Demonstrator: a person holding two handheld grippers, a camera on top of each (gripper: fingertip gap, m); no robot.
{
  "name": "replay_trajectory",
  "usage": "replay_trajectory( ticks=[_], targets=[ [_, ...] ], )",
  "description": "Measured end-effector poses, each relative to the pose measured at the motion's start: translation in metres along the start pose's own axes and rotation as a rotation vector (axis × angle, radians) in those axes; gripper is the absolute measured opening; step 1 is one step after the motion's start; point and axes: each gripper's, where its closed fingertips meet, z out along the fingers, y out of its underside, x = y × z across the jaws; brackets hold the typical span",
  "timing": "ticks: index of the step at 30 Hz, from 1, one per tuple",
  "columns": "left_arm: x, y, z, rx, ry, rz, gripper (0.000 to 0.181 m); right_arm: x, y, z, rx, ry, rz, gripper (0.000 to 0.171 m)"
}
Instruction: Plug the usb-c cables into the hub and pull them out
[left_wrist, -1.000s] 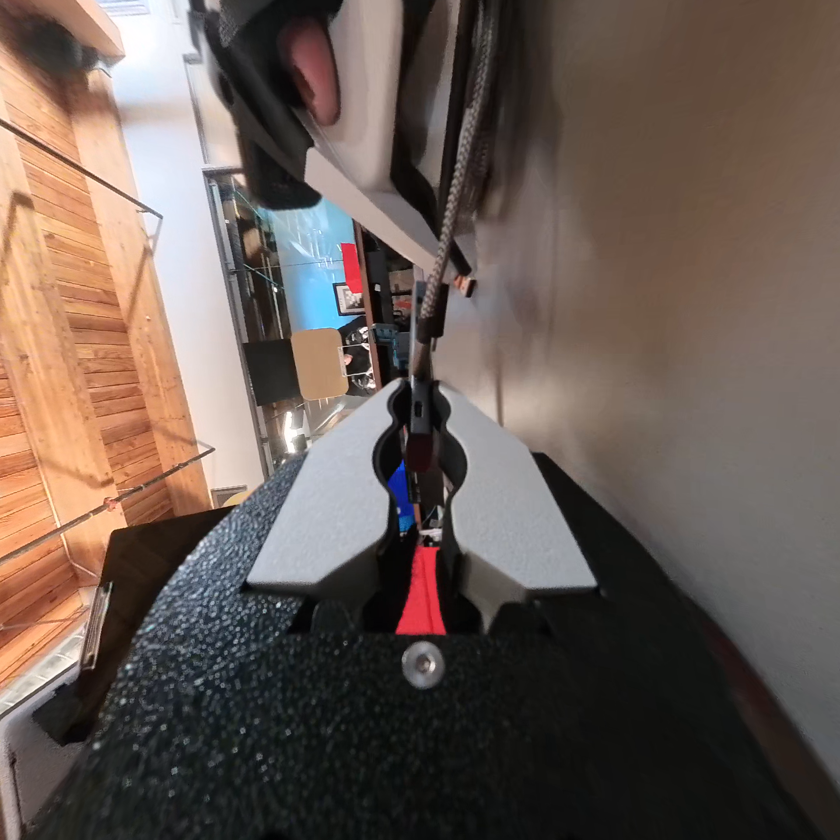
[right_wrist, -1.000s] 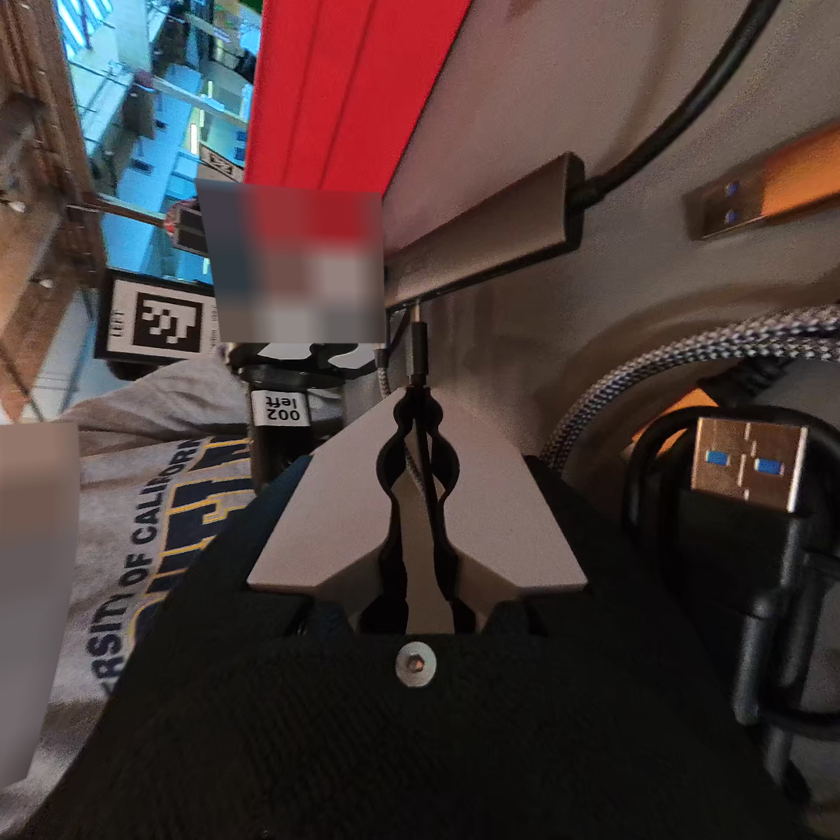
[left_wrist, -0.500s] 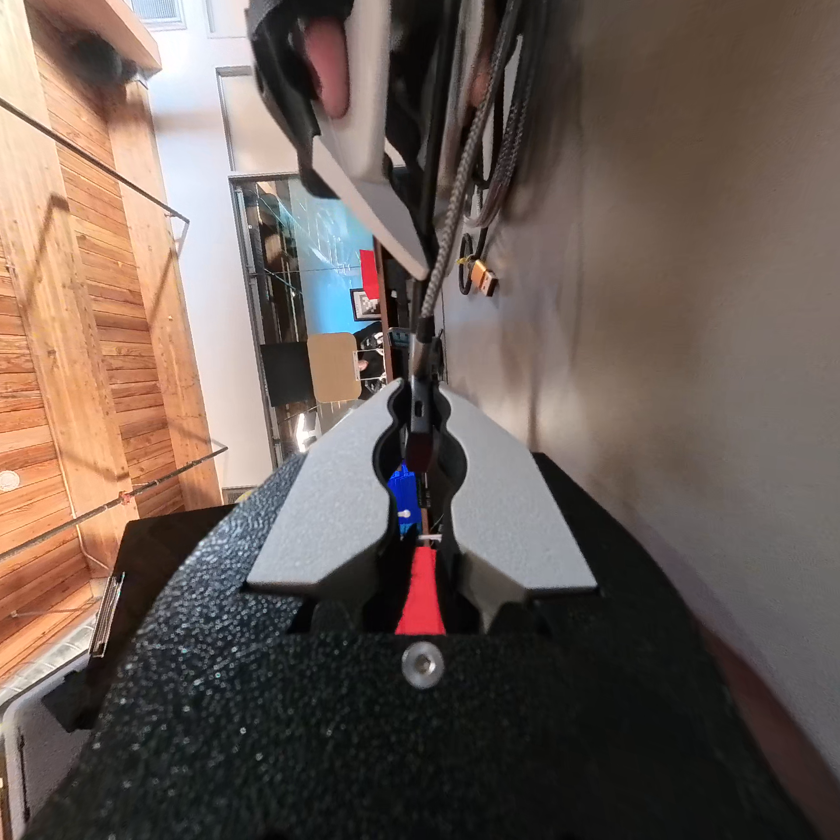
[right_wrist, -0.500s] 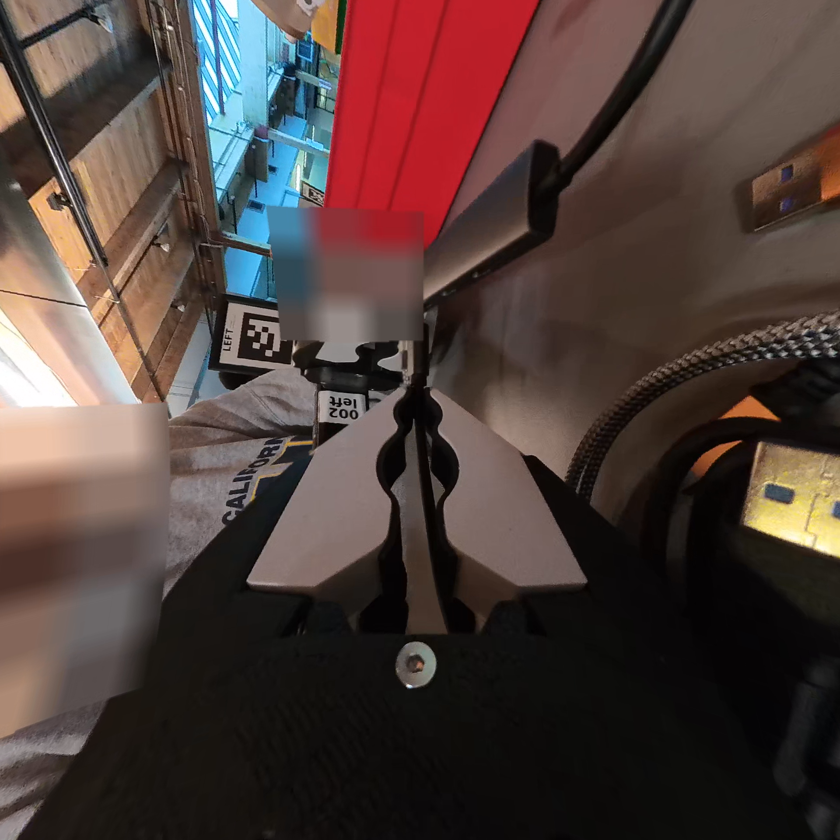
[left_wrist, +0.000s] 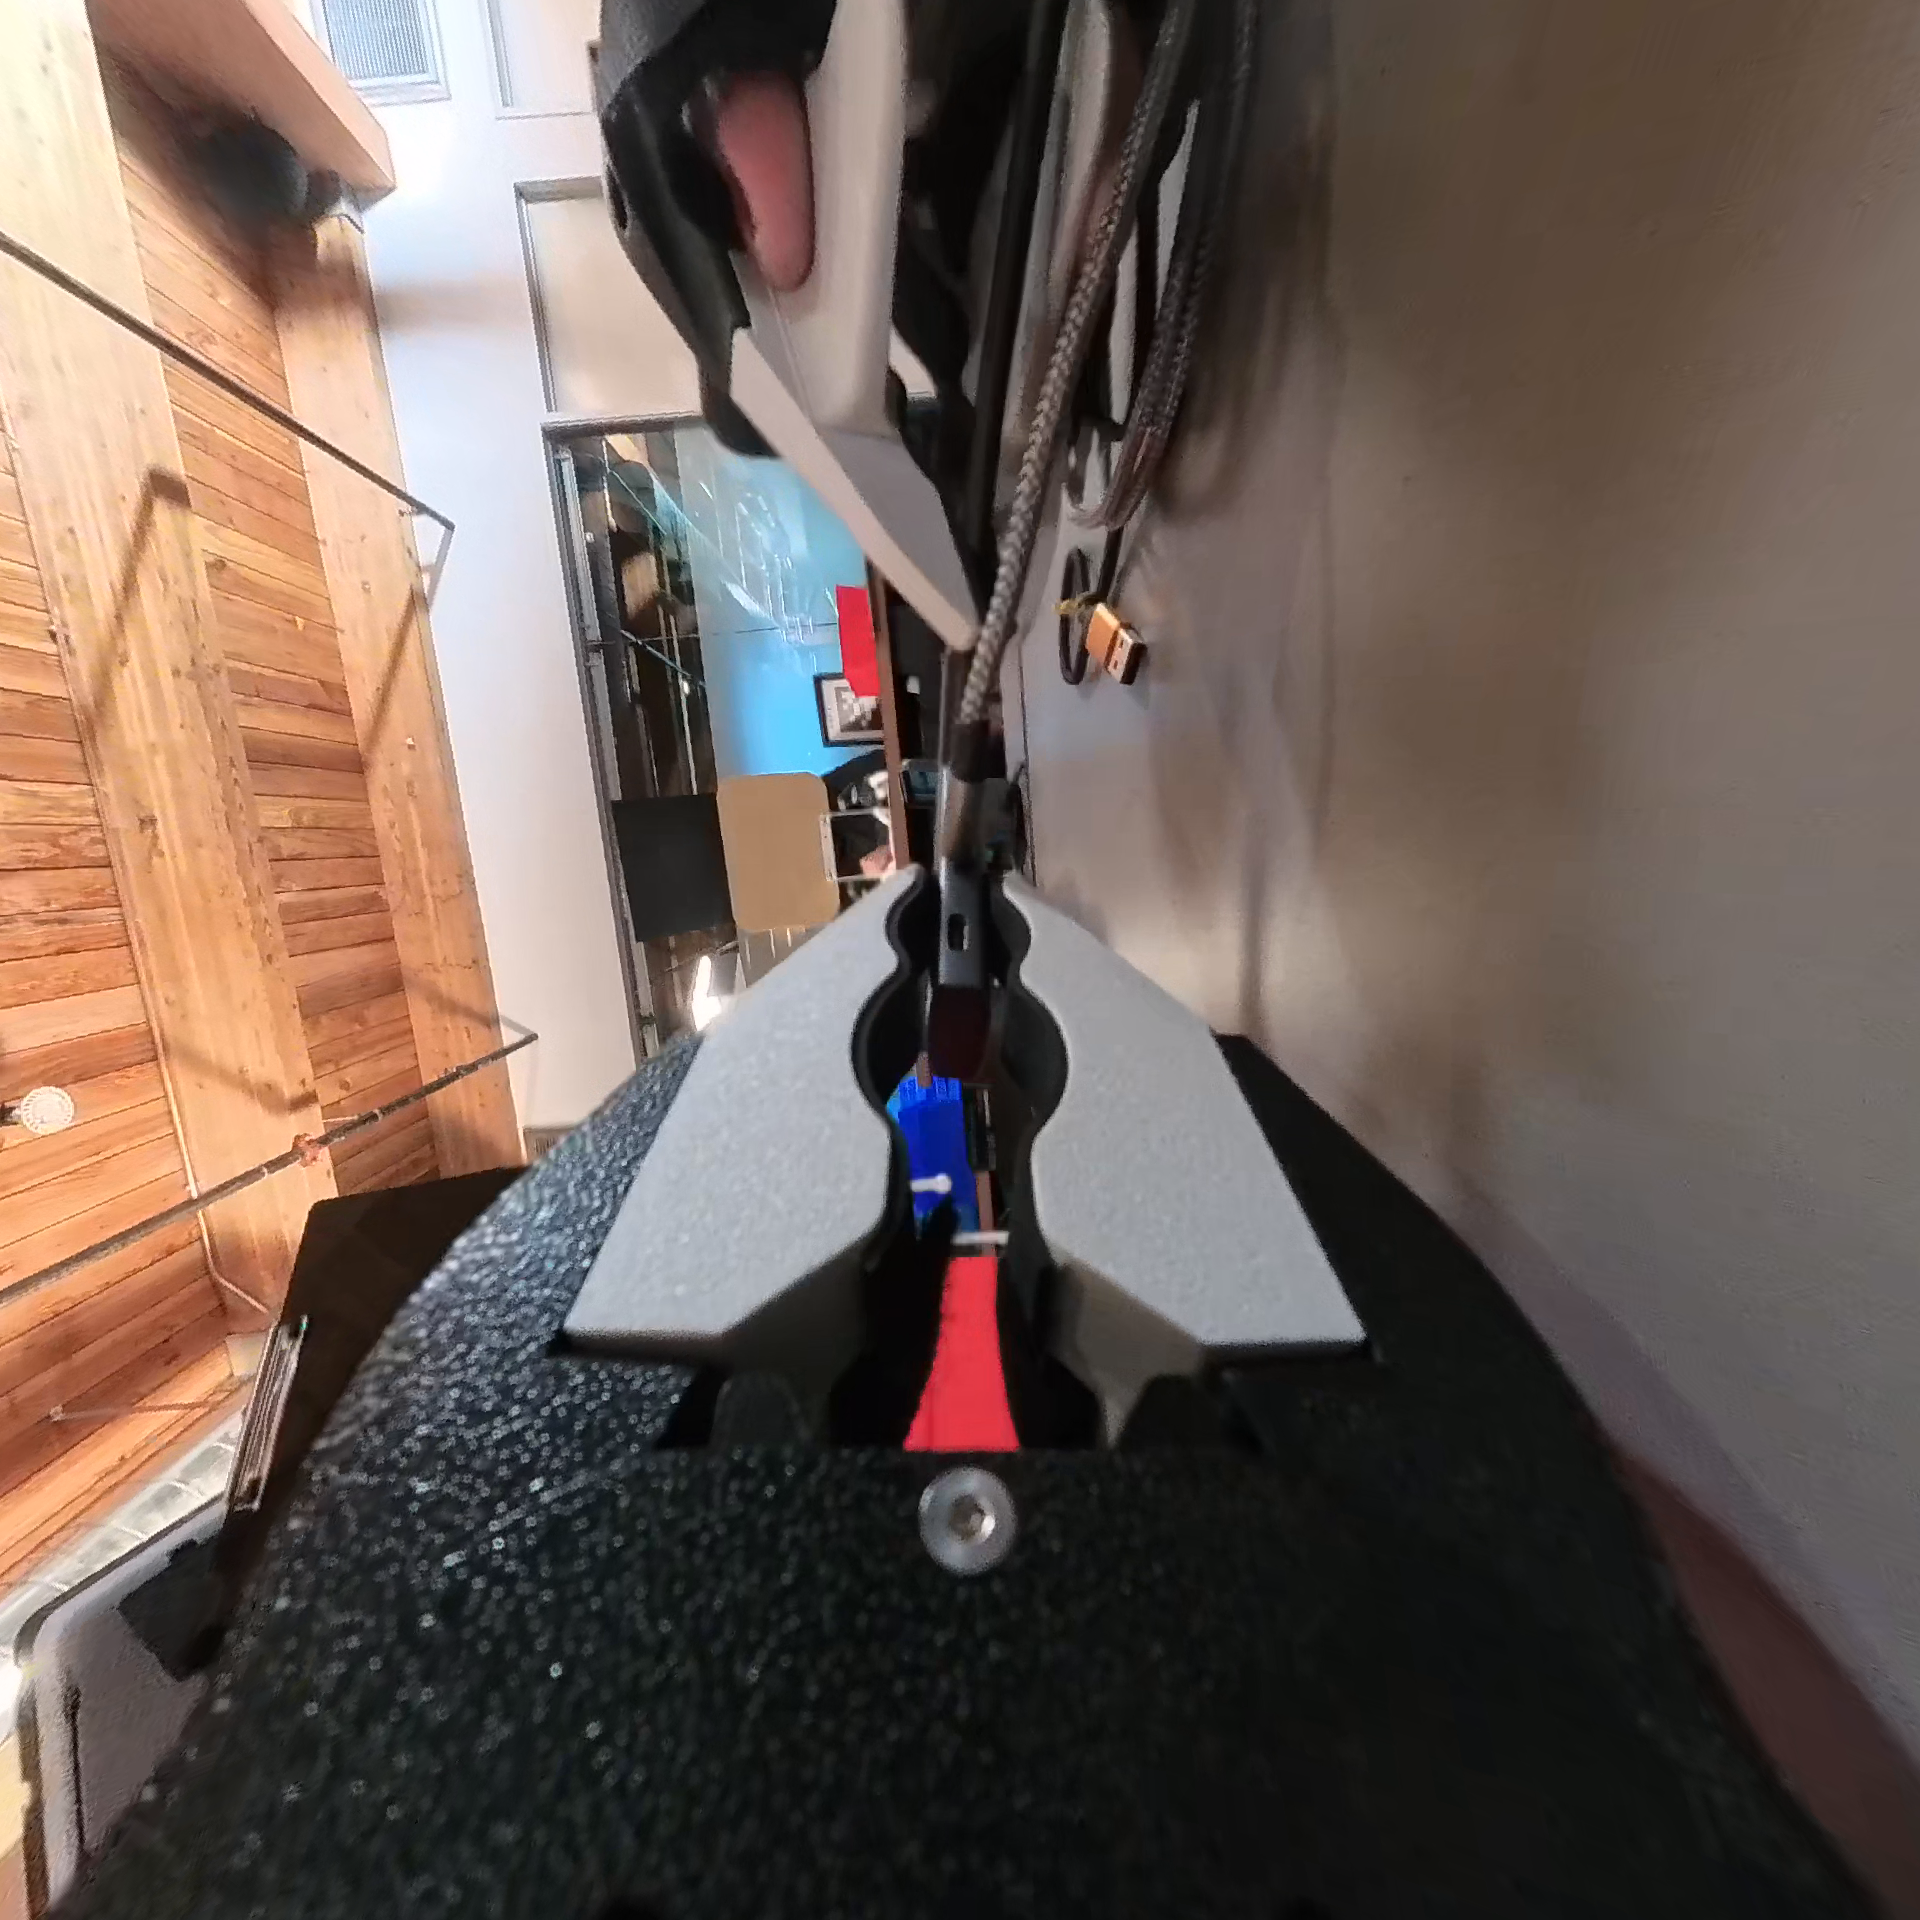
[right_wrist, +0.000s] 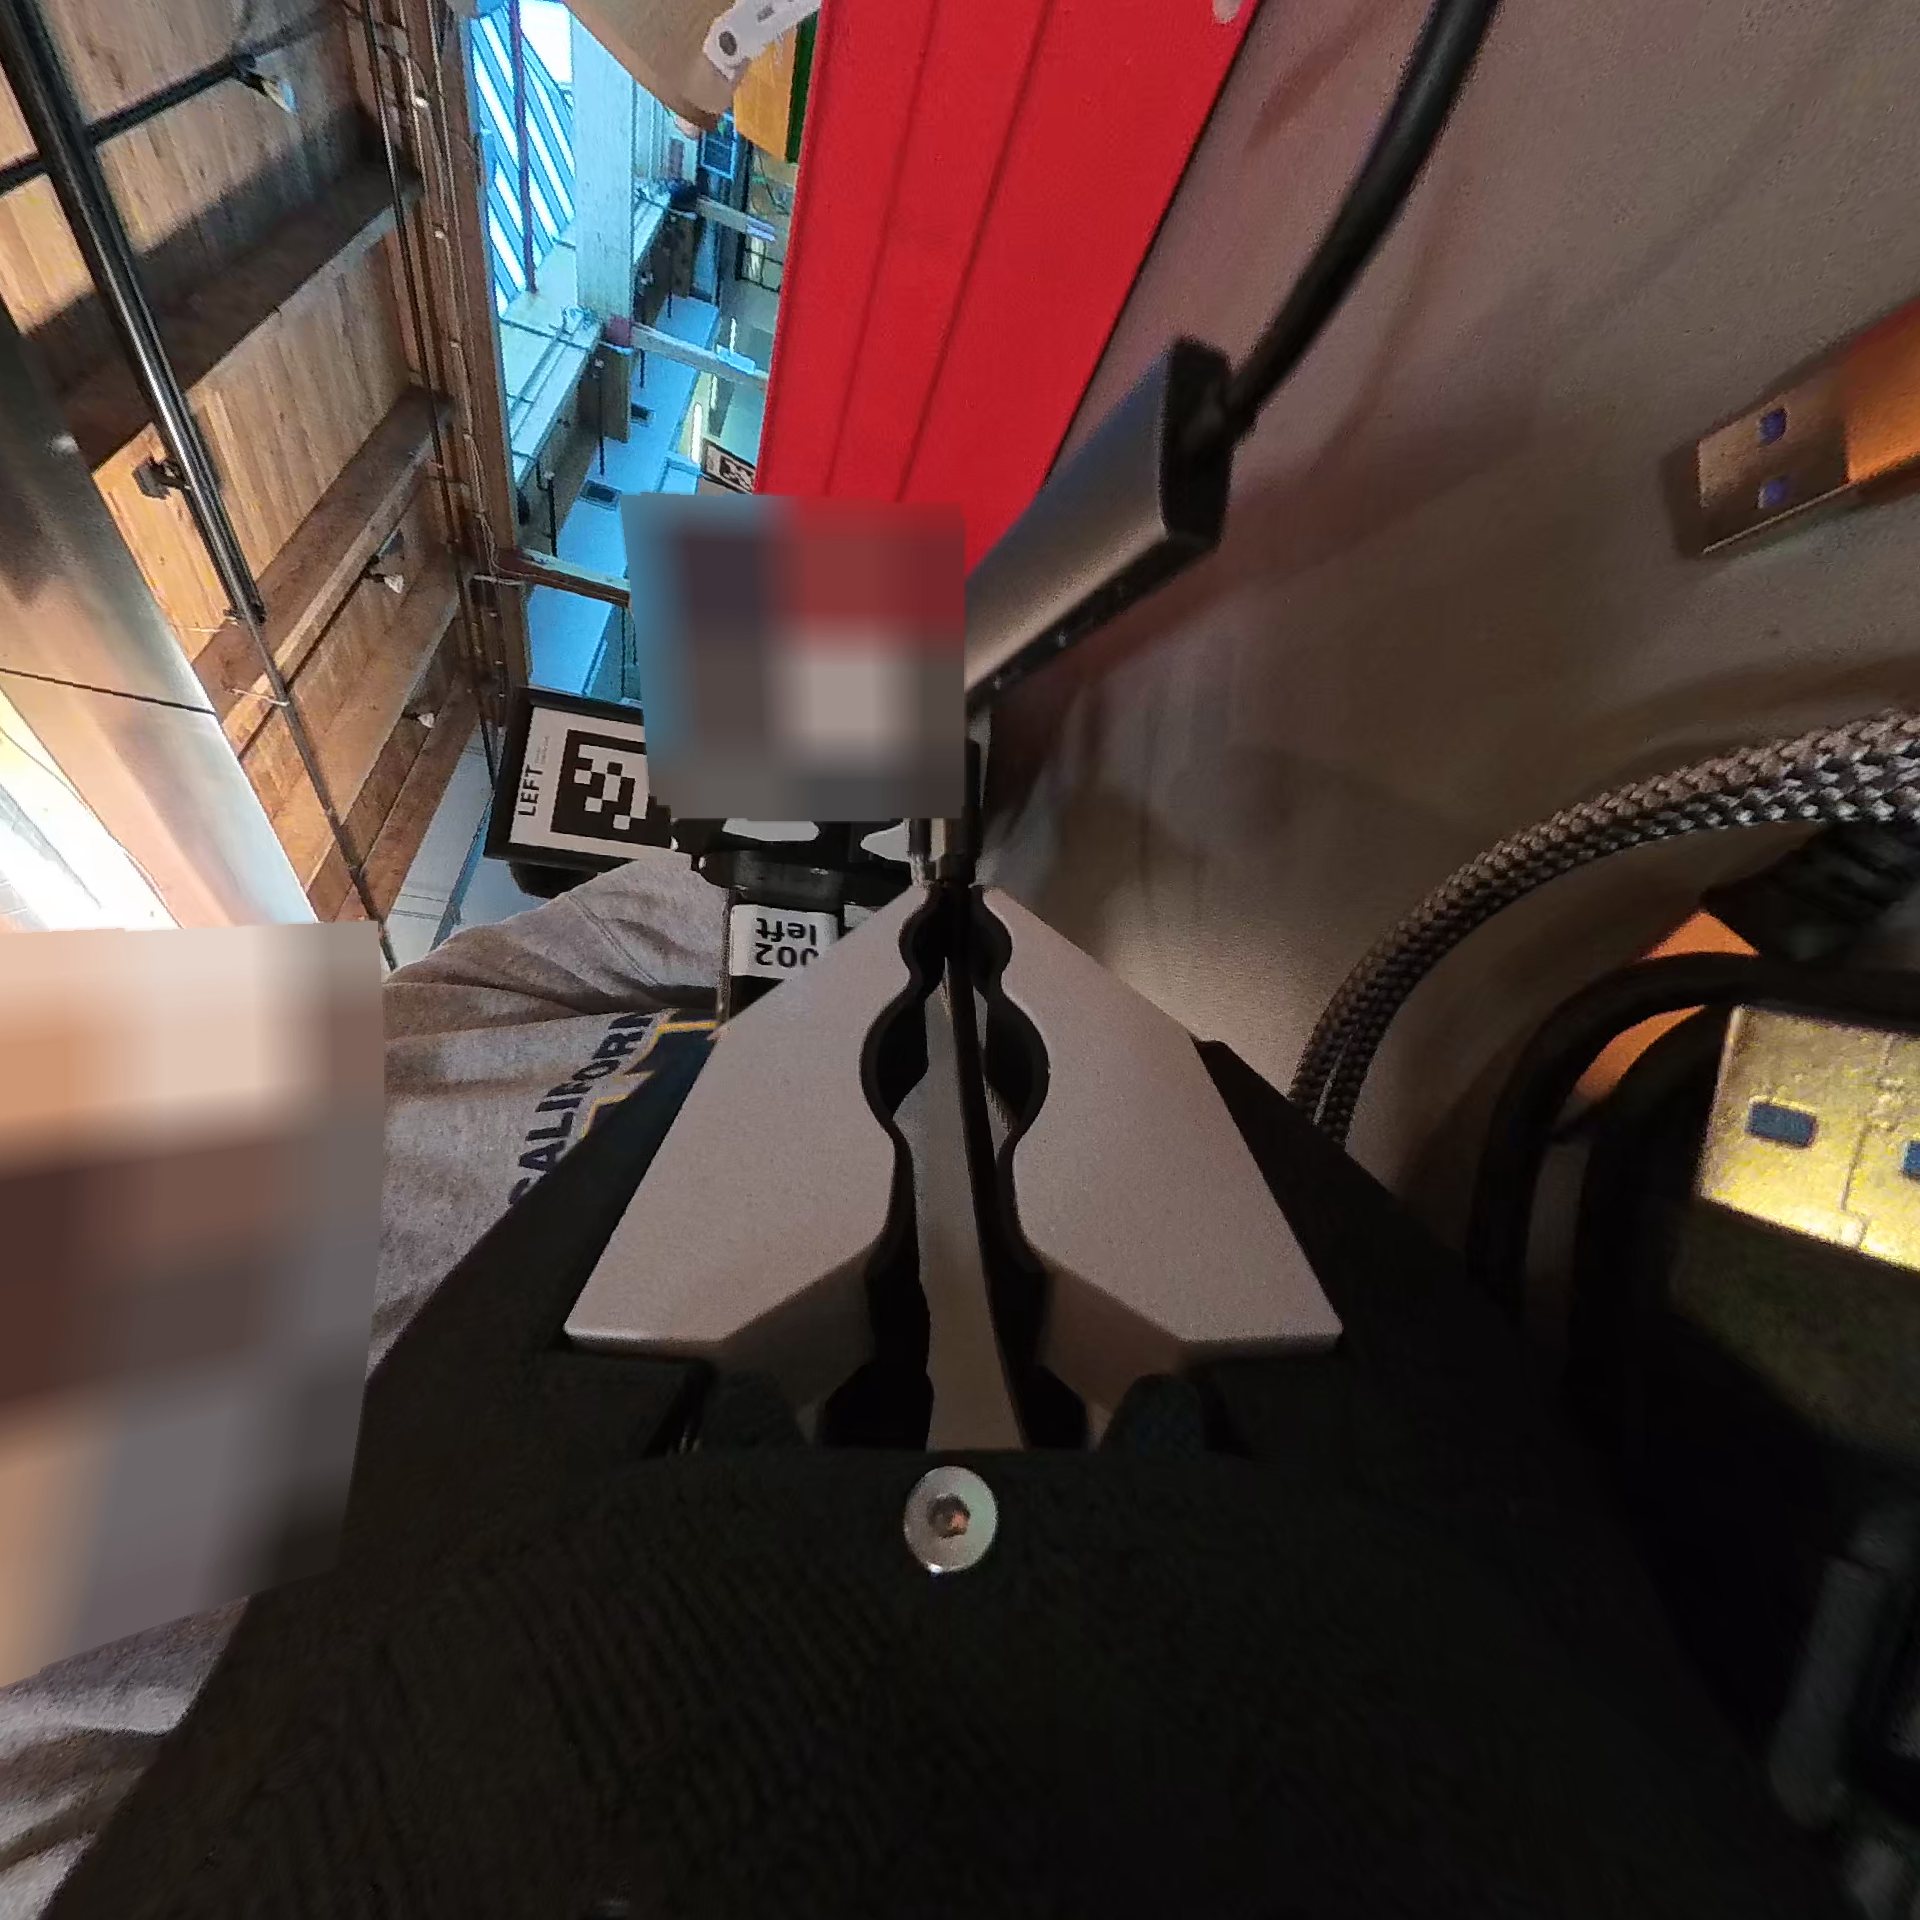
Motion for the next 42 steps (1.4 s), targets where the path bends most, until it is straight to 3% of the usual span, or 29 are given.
replay_trajectory(
  ticks=[12,17,24,30,31,34,42],
  targets=[
    [0.016,-0.009,-0.003,0.041,0.057,-0.001,0.007,0.006,0.004,0.002,-0.006,0.048,-0.037,0.001],
    [0.025,-0.043,-0.012,0.191,0.074,0.038,0.008,0.011,0.002,0.000,0.000,0.074,-0.031,0.001],
    [0.027,-0.028,-0.009,0.173,0.124,-0.022,0.011,0.016,0.001,0.000,0.011,0.118,-0.060,0.002],
    [0.029,0.009,-0.005,0.056,0.148,-0.081,0.034,0.012,0.004,0.000,-0.013,0.083,-0.060,0.001],
    [0.031,0.009,-0.005,0.066,0.162,-0.093,0.034,0.011,0.006,0.000,-0.025,0.076,-0.059,0.001],
    [0.033,-0.004,-0.004,0.124,0.159,-0.055,0.008,0.011,0.013,0.002,-0.075,0.080,-0.070,0.001],
    [0.048,-0.016,-0.011,0.169,0.216,-0.036,0.007,0.015,0.022,0.005,-0.135,0.117,-0.118,0.002]
  ],
)
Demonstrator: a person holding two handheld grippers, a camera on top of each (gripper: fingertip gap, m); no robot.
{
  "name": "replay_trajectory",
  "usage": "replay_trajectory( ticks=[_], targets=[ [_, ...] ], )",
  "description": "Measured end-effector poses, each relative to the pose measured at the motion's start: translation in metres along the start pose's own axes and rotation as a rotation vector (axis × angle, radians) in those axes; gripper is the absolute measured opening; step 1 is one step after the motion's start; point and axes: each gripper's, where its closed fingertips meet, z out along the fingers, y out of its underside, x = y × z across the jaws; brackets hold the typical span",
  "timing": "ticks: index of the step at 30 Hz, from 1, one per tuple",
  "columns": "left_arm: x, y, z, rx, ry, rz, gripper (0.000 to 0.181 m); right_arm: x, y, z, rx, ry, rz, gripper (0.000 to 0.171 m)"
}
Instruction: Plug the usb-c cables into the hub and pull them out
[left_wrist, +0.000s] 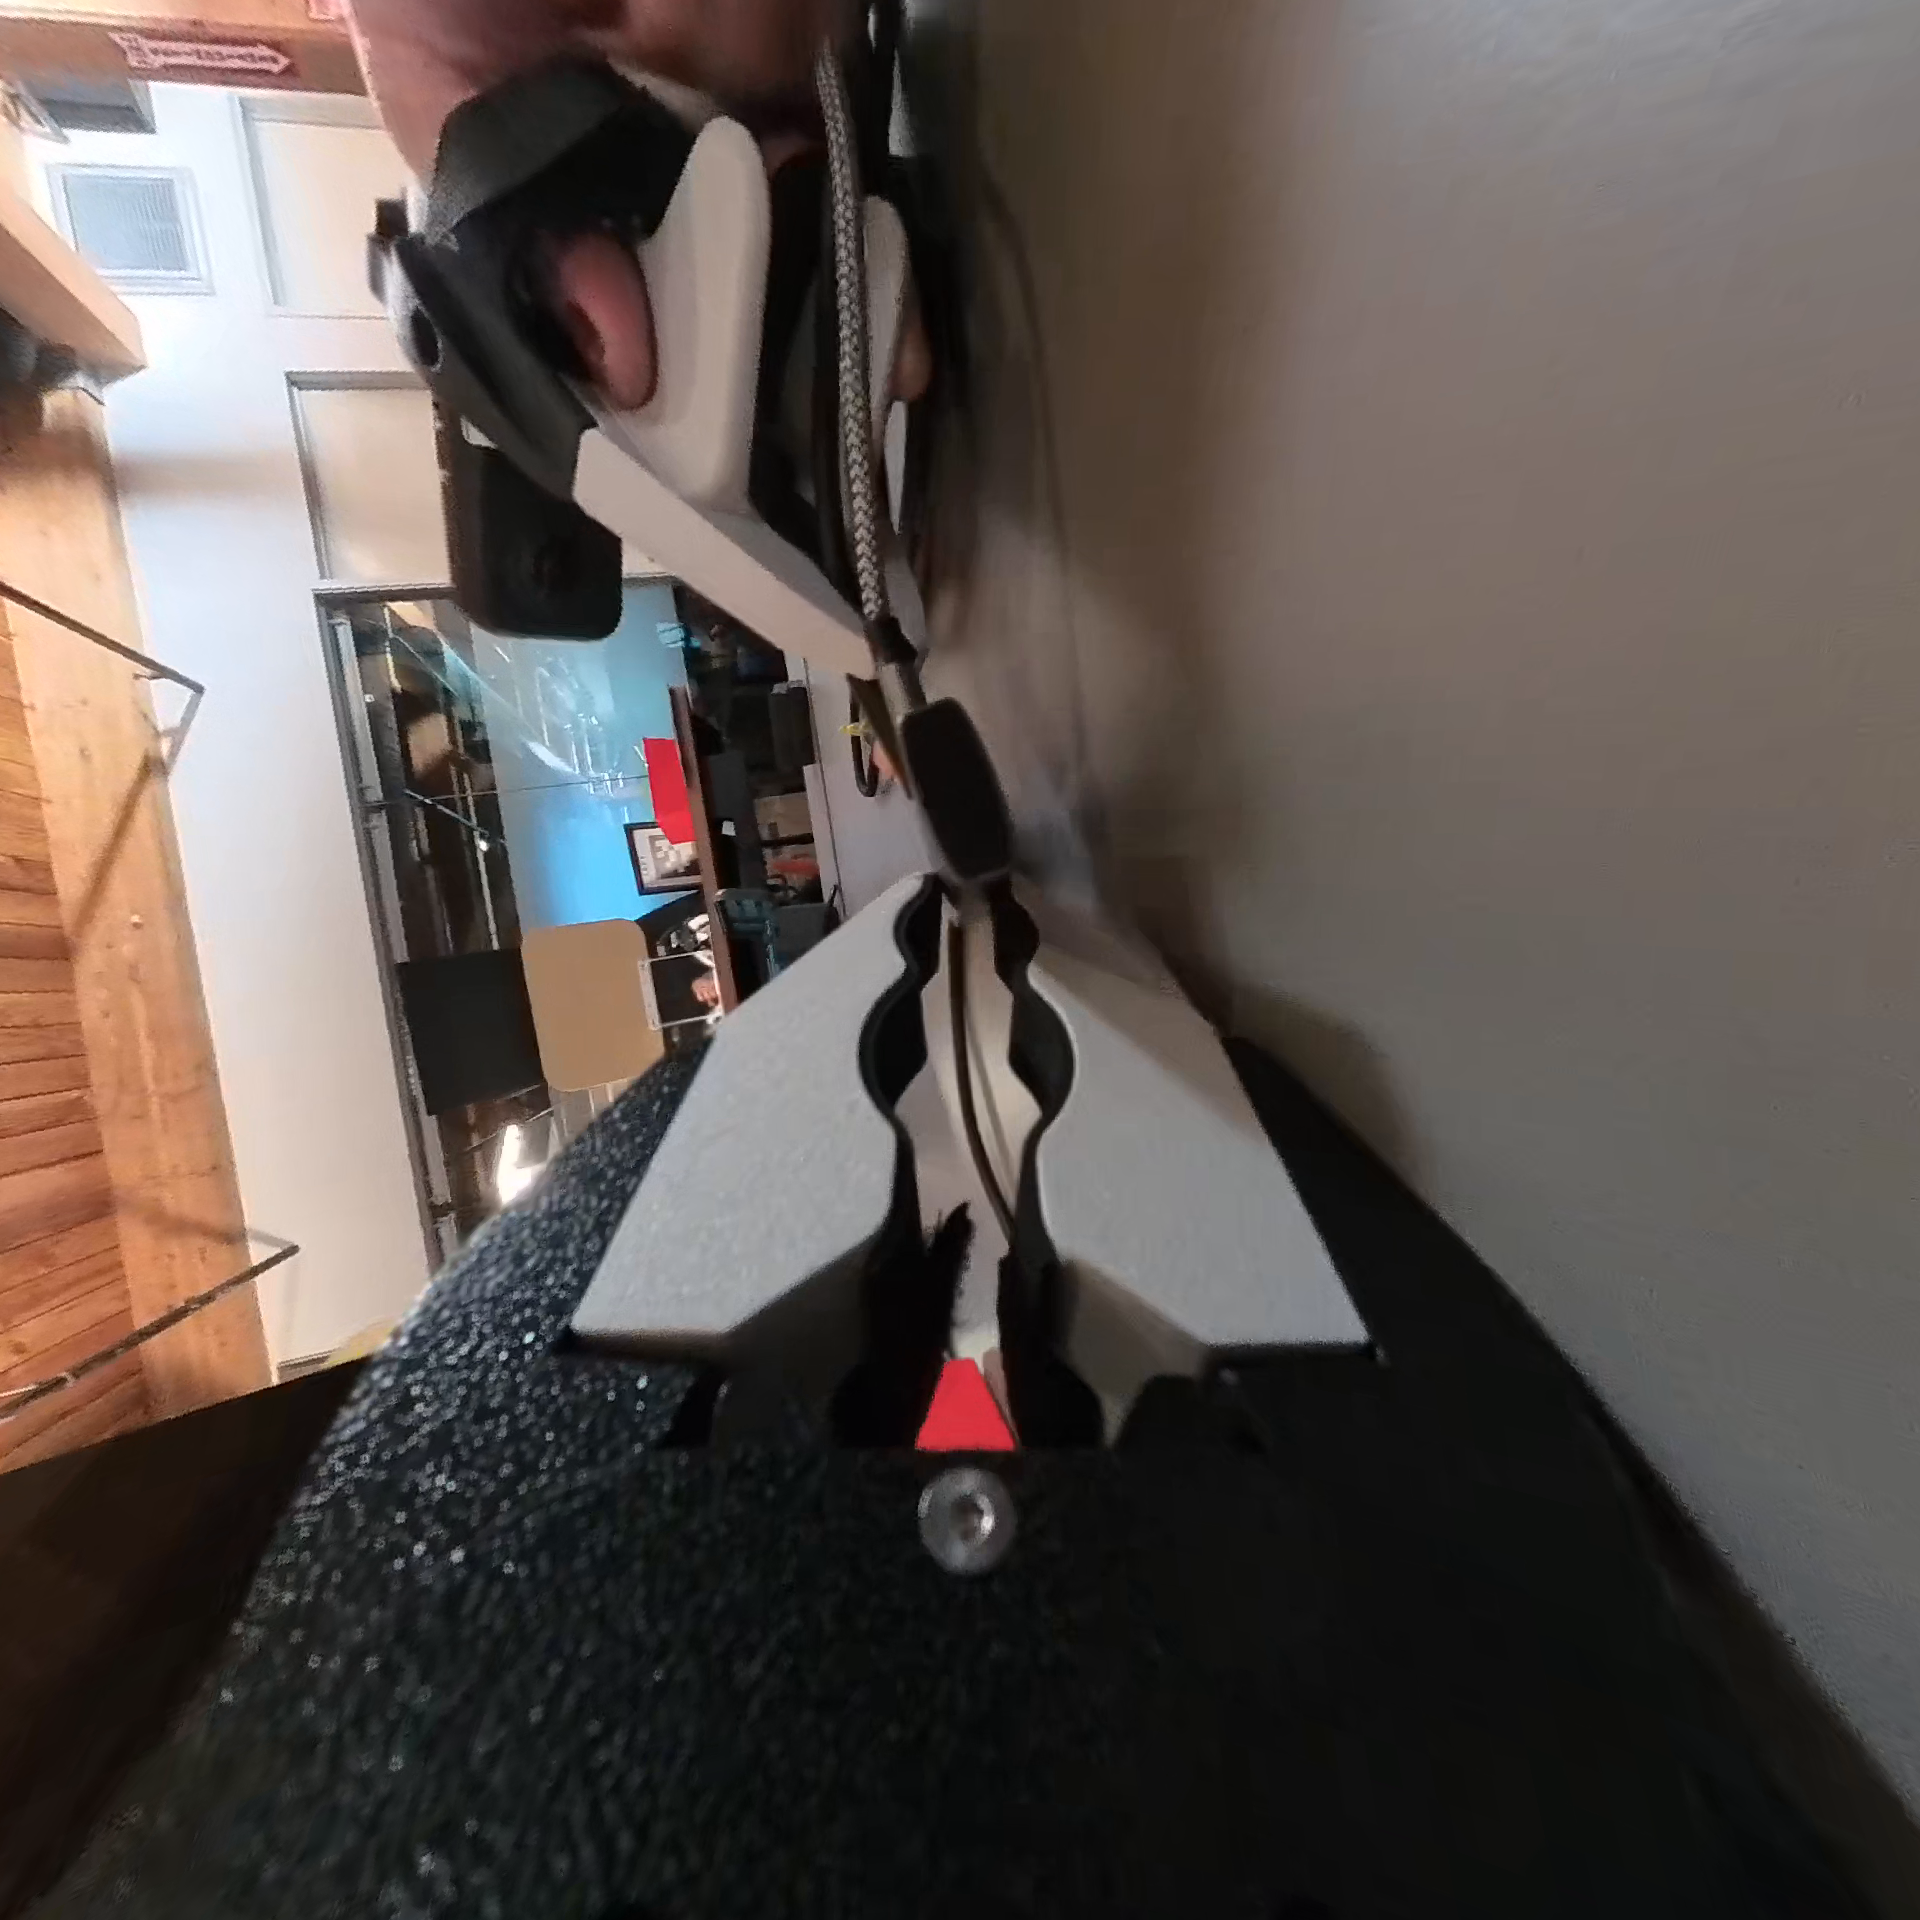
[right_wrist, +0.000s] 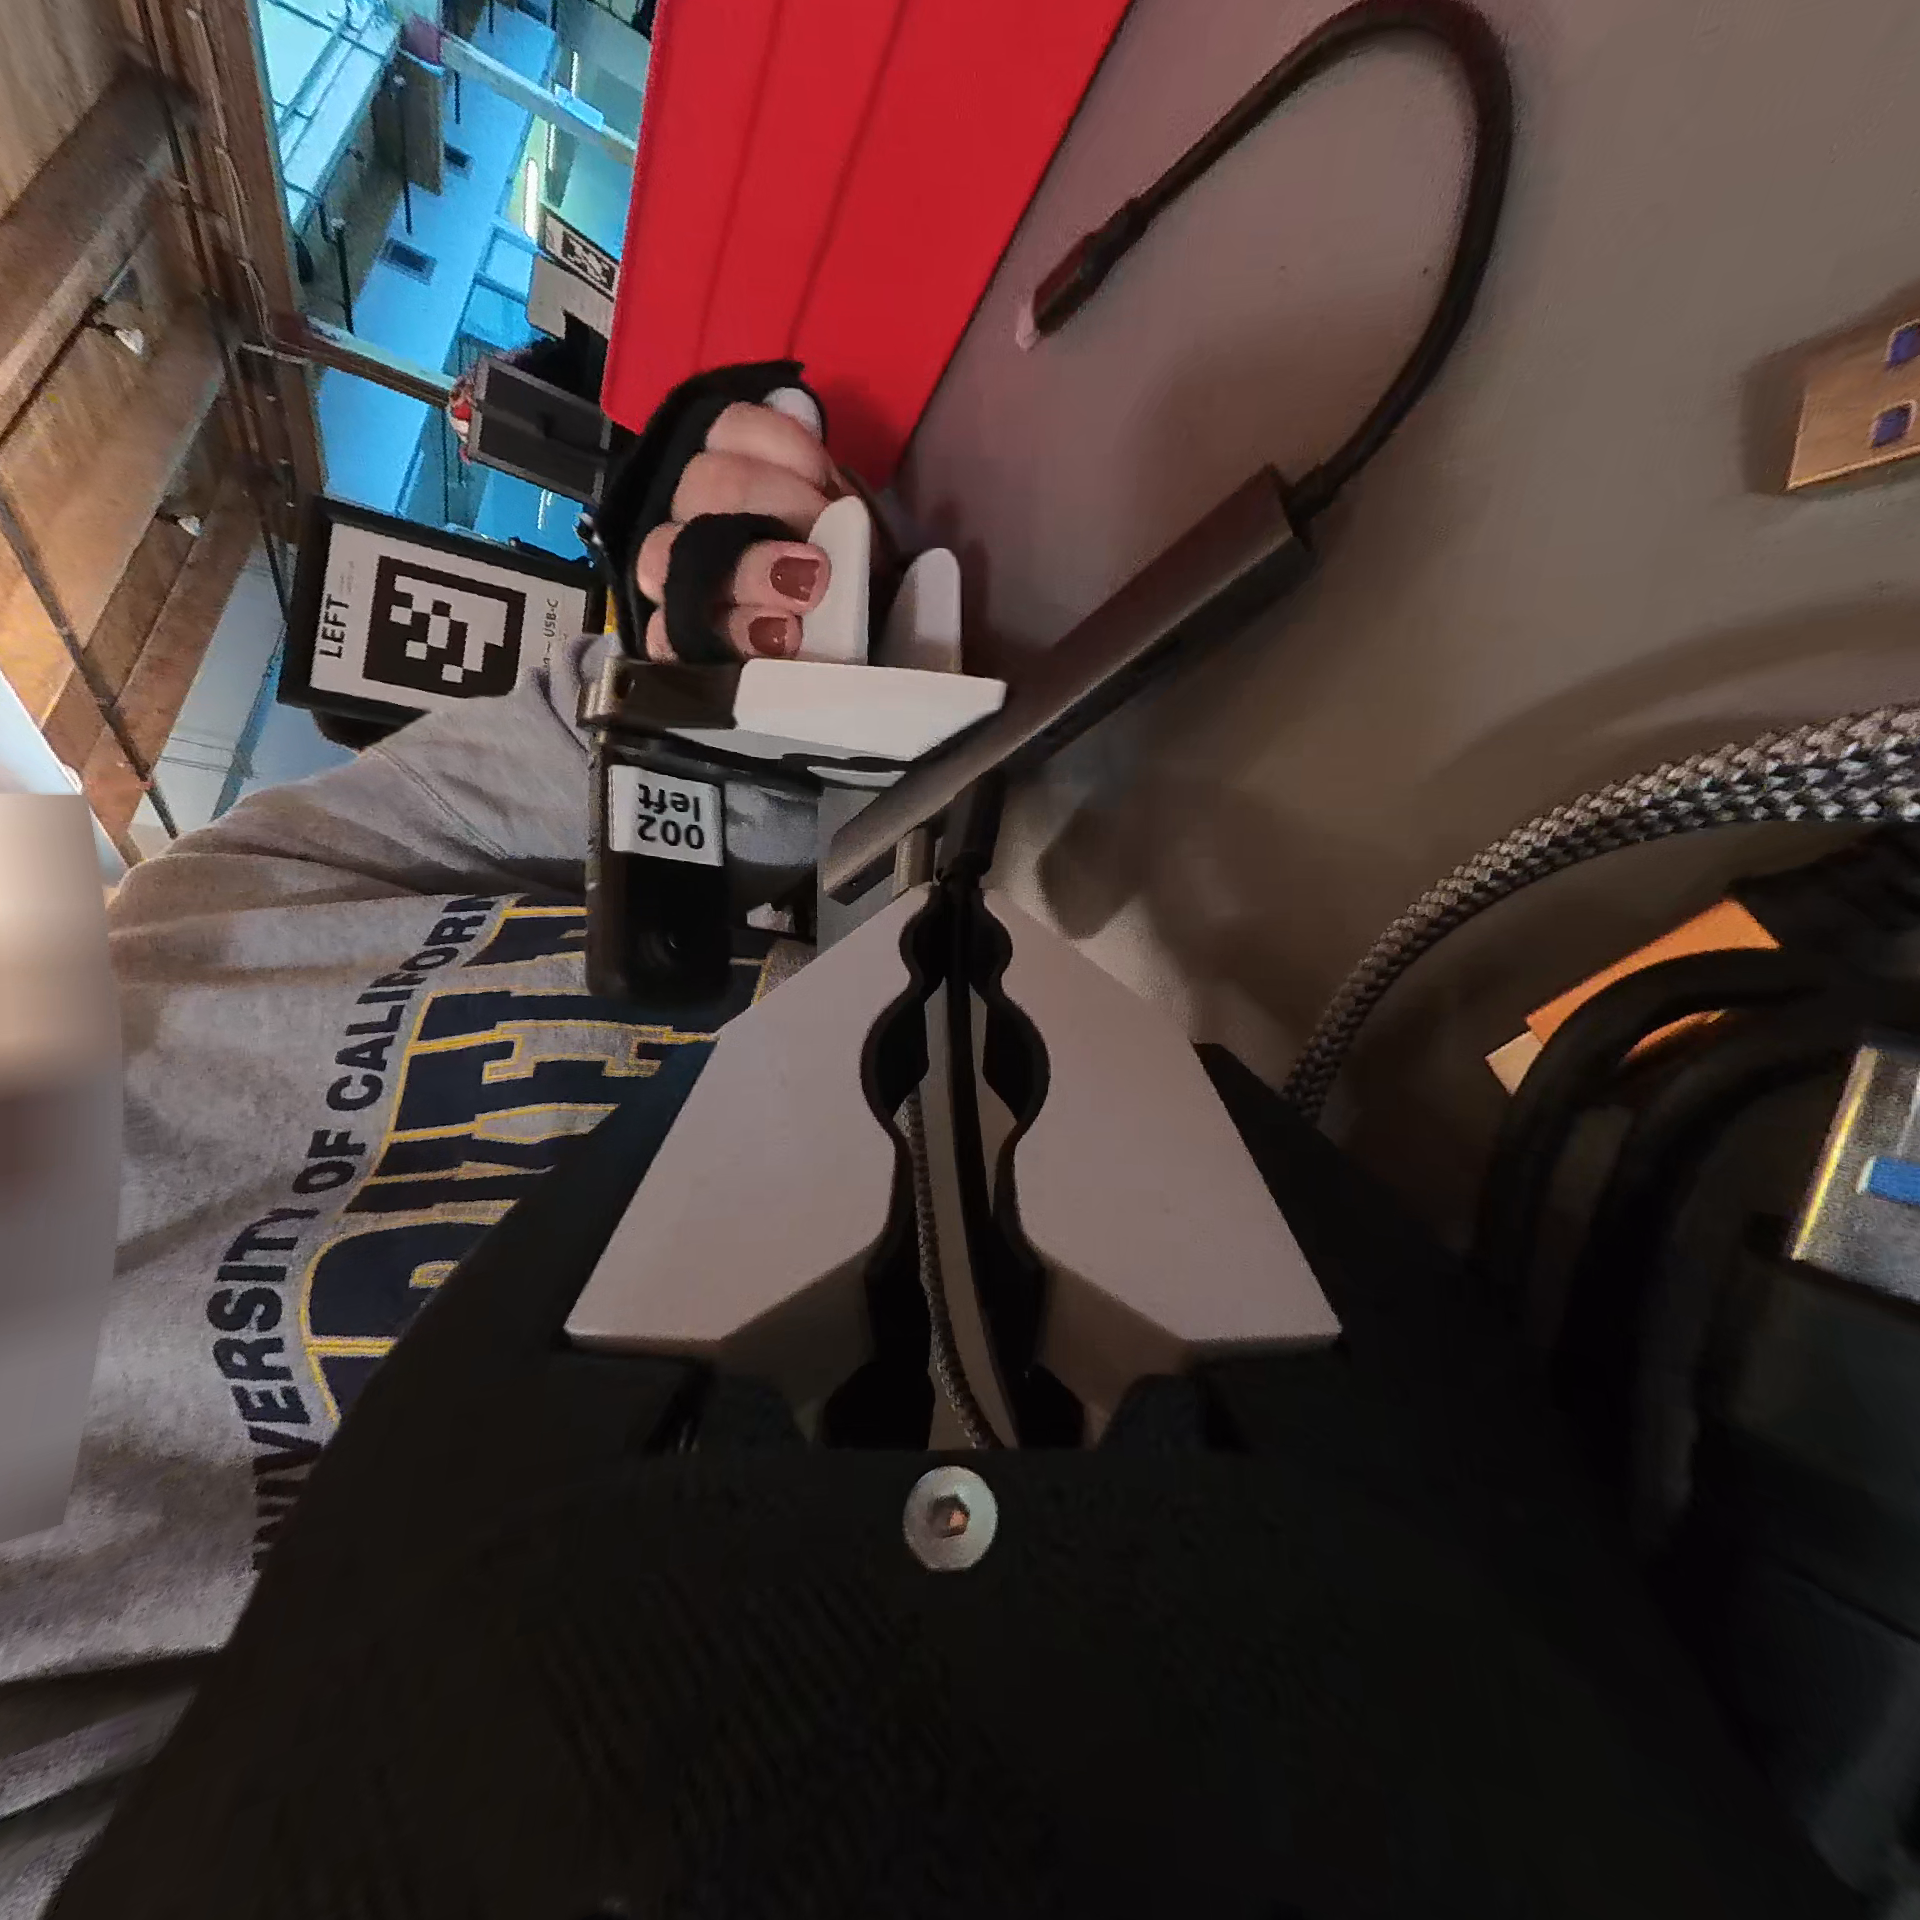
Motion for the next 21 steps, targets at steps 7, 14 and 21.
replay_trajectory(
  ticks=[7,14,21],
  targets=[
    [0.001,-0.002,-0.002,-0.006,0.005,-0.012,0.007,0.001,-0.002,0.000,0.018,0.012,-0.007,0.001],
    [-0.003,0.004,0.001,-0.048,-0.007,-0.029,0.008,0.004,-0.006,-0.001,0.066,0.067,-0.059,0.001],
    [-0.022,0.020,0.000,-0.109,-0.086,-0.054,0.007,-0.033,-0.041,-0.020,0.355,0.145,-0.469,0.034]
  ],
)
